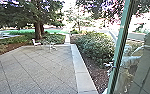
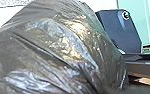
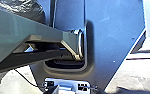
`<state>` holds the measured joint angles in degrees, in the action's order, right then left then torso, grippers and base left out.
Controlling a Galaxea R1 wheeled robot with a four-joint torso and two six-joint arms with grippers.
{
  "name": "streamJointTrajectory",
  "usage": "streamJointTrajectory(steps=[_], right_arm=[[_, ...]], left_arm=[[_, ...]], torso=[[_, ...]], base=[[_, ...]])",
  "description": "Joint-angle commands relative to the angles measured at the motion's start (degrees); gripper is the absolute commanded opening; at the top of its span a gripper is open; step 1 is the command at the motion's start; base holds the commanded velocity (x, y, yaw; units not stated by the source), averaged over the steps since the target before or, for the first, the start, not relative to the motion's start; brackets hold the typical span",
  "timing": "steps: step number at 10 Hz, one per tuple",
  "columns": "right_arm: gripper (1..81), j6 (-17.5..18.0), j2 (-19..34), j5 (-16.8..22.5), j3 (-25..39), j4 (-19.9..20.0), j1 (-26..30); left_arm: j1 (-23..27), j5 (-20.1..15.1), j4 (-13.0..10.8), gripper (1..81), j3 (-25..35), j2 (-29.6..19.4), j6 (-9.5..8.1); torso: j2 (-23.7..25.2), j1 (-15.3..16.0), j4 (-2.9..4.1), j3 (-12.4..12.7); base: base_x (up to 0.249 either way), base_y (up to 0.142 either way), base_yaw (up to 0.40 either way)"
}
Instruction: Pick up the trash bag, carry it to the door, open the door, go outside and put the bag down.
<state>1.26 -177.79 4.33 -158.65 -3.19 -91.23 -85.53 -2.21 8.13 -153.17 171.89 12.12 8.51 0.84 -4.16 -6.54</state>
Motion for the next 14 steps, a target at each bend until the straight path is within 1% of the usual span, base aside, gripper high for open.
streamJointTrajectory(steps=[1,12,14], right_arm=[[81.1,-0.4,-1.3,3.6,0.9,-0.4,2.7],[81.1,-0.4,-1.3,3.5,0.9,-0.4,2.6],[81.1,-0.4,-1.3,3.5,0.9,-0.3,2.6]], left_arm=[[3.0,-3.2,0.0,1.0,0.2,0.2,0.28],[3.0,-3.2,0.1,1.0,0.2,0.1,0.28],[3.0,-3.2,0.1,1.0,0.2,0.1,0.28]], torso=[[0.0,0.0,0.0,0.0],[-0.1,0.0,0.0,0.0],[0.0,-0.1,0.0,0.0]], base=[[0.125,0.068,0.0],[0.125,0.0,0.0],[0.125,0.081,0.0]])
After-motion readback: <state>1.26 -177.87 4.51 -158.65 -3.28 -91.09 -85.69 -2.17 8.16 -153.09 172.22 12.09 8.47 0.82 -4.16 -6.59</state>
